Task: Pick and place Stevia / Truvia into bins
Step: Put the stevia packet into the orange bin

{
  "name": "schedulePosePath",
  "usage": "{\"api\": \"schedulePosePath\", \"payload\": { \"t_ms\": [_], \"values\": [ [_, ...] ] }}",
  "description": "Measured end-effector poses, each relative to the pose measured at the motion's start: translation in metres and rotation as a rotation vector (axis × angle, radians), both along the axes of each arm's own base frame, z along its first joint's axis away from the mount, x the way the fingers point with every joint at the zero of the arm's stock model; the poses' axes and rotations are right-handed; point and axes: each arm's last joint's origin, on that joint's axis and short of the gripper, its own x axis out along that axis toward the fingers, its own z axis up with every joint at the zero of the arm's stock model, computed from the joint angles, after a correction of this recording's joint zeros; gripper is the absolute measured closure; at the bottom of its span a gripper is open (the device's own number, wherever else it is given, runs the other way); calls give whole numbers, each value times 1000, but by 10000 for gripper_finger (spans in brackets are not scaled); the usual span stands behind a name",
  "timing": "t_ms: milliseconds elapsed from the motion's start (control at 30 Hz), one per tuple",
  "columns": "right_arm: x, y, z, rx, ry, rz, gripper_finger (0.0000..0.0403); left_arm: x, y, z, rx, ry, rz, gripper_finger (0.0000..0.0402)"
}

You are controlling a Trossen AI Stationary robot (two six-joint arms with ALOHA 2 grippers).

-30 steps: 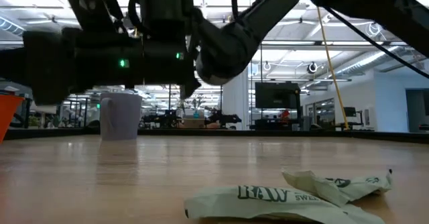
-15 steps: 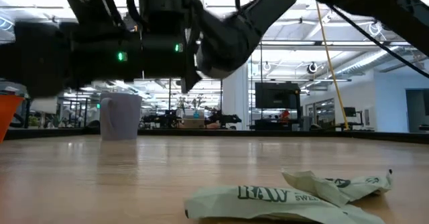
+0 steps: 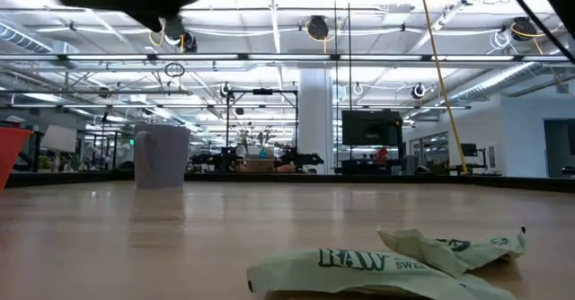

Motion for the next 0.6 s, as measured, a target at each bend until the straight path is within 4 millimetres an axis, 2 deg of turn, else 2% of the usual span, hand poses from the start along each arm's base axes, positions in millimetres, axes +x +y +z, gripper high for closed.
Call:
{"api": "schedulePosePath", "payload": {
  "t_ms": [133, 367, 467, 600],
  "values": [
    [-26, -7, 23, -21, 193, -18, 260, 0, 0, 0, -10, -19, 13, 369],
    [-77, -20, 48, -52, 484, -77, 262, 3, -5, -4, -107, -47, 10, 369],
    [-99, -28, 46, -60, 505, -242, 263, 9, -12, -14, -142, -21, -74, 369],
    [-140, -45, 47, -118, 444, -440, 264, 17, -26, -32, -209, 36, -279, 369]
  ]
}}
